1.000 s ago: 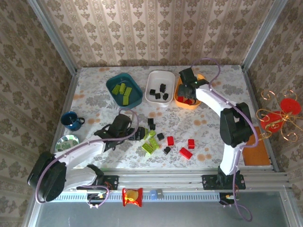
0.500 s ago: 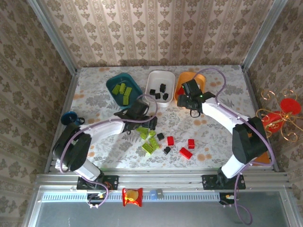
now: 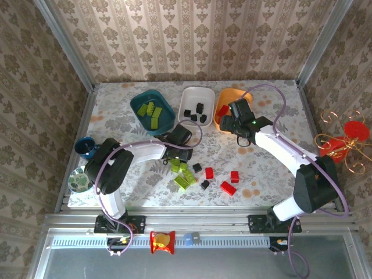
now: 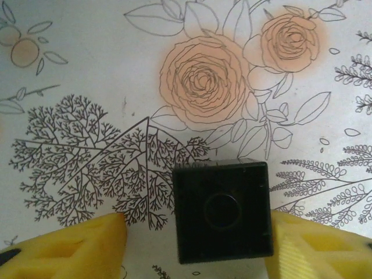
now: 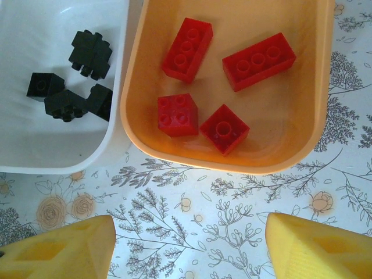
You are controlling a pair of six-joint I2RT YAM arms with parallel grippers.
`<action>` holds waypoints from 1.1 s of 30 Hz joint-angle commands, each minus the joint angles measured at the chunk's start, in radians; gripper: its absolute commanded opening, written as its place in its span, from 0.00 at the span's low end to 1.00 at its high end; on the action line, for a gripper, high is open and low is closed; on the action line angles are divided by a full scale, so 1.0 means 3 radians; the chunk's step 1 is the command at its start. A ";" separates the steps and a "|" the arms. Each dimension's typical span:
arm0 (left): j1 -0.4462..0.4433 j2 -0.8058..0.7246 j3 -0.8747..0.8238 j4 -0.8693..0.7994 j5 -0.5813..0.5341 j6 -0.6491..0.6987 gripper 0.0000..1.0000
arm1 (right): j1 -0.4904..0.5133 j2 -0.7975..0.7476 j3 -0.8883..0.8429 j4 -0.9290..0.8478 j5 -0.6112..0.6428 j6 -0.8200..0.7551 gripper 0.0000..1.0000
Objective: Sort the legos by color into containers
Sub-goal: Pick up the lego from the center of the table, then place the lego in the container.
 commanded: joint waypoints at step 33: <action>0.0340 0.0256 0.1441 0.0050 0.0376 0.0113 0.31 | 0.0063 -0.0265 -0.0494 0.0121 -0.0072 0.0213 0.70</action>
